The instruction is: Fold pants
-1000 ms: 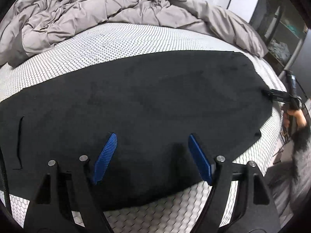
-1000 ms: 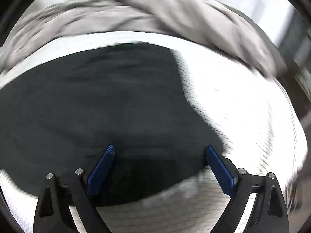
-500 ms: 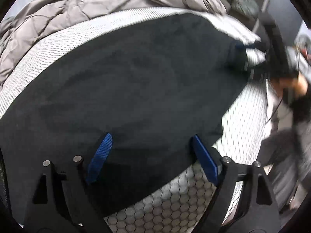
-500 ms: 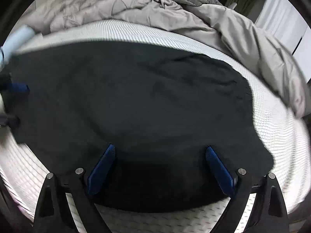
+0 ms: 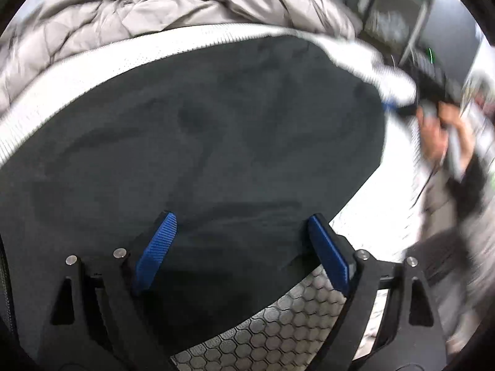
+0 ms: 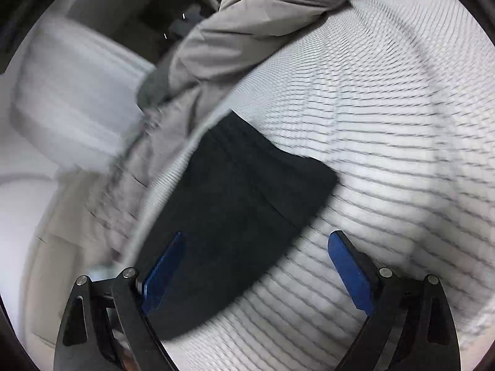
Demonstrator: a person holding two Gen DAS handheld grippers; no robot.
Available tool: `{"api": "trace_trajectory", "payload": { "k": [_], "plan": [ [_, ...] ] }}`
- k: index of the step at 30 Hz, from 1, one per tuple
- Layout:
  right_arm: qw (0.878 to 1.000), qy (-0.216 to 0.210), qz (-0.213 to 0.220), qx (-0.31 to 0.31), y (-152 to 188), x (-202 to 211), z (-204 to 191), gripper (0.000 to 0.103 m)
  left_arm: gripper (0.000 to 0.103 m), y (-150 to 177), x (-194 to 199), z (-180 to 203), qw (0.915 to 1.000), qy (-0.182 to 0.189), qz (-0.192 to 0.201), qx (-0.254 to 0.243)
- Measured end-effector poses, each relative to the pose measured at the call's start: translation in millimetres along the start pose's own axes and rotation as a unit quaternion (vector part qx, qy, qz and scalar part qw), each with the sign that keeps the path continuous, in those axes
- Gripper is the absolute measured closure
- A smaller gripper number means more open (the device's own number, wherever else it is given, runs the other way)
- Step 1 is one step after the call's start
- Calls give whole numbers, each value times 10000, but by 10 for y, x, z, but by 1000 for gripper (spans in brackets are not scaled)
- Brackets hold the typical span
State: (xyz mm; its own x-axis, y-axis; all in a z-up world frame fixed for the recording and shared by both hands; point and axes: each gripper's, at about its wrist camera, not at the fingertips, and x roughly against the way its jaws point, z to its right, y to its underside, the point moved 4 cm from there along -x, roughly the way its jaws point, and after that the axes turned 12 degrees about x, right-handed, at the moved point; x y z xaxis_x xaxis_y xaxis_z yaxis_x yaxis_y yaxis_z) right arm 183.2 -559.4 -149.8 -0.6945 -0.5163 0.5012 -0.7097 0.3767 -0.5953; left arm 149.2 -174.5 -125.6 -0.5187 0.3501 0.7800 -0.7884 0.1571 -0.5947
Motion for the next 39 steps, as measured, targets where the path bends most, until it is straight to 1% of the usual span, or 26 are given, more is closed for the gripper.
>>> {"api": "trace_trajectory", "payload": {
  "k": [2,4,5,6,7,9,11,12,14,16,17,18,19,20,21,22,23,25,27,29,30,33,36,37,38,39],
  "plan": [
    [9999,-88,53,-107,-99,-214,-60,9,16,15,25,62,9998,-75,19,-175],
    [9998,17,200,-72,-171,-362,-99,17,16,-2,58,36,9999,98,5,-56],
    [9996,89,249,-20,-174,-363,-106,34,16,-19,90,-11,9998,188,38,45],
    [9994,169,283,35,-209,-411,-129,61,16,-34,119,-60,9996,237,47,140],
    [9991,278,308,-3,-282,-487,-127,71,16,-58,156,-121,9993,263,85,262],
    [9984,405,404,-44,-398,-527,-155,81,16,-102,274,-317,9975,261,266,601],
    [9957,530,576,487,-479,-455,-517,83,16,-177,358,-511,9942,204,462,944],
    [9947,370,629,729,-496,-440,-719,84,16,-203,416,-646,9914,175,555,1175],
    [9874,-204,647,1428,-420,-356,-1322,84,16,-246,501,-889,9838,180,693,1646],
    [9690,-932,237,2275,-155,-412,-1970,82,16,-261,608,-1148,9736,229,832,2114],
    [9542,-1233,-113,2723,41,-519,-2277,69,16,-263,658,-1263,9690,221,897,2292],
    [9423,-1437,-384,3000,195,-629,-2475,43,16,-267,705,-1367,9647,213,969,2440],
    [9242,-1653,-799,3349,431,-758,-2671,32,16,-265,732,-1437,9618,202,1012,2536],
    [9076,-1632,-1193,3680,634,-849,-2769,28,16,-260,760,-1506,9590,187,1044,2627],
    [8915,-1397,-1479,4048,809,-926,-2836,30,16,-253,783,-1561,9568,193,1064,2700],
    [8775,-1123,-1572,4390,934,-945,-2864,30,16,-239,805,-1607,9555,237,1062,2740],
    [8698,-1083,-1567,4552,981,-904,-2859,30,17,-238,796,-1618,9550,328,1035,2761],
    [8783,-1100,-1426,4429,888,-738,-2754,30,21,-241,713,-1560,9565,563,883,2722],
    [8976,-874,-1062,4189,702,-568,-2541,30,27,-301,552,-1440,9578,916,619,2655],
    [9110,-253,-748,4047,514,-553,-2329,30,33,-310,291,-1241,9567,1300,116,2601],
    [9178,71,-767,3894,446,-637,-2176,30,33,-295,146,-1126,9520,1497,-176,2664],
    [9198,489,-1270,3680,486,-921,-1855,34,32,-336,-73,-1057,9397,1852,-379,2849],
    [9187,429,-1552,3607,580,-1072,-1736,34,31,-440,-224,-1085,9252,2021,-431,3182],
    [9176,406,-1540,3641,610,-1075,-1752,34,33,-457,-255,-1109,9222,2028,-394,3270],
    [9163,419,-1521,3681,612,-1103,-1743,34,43,-457,-259,-1146,9194,2014,-326,3362],
    [9145,451,-1511,3726,630,-1108,-1747,34,48,-452,-270,-1183,9180,1946,-300,3443]
  ]
}}
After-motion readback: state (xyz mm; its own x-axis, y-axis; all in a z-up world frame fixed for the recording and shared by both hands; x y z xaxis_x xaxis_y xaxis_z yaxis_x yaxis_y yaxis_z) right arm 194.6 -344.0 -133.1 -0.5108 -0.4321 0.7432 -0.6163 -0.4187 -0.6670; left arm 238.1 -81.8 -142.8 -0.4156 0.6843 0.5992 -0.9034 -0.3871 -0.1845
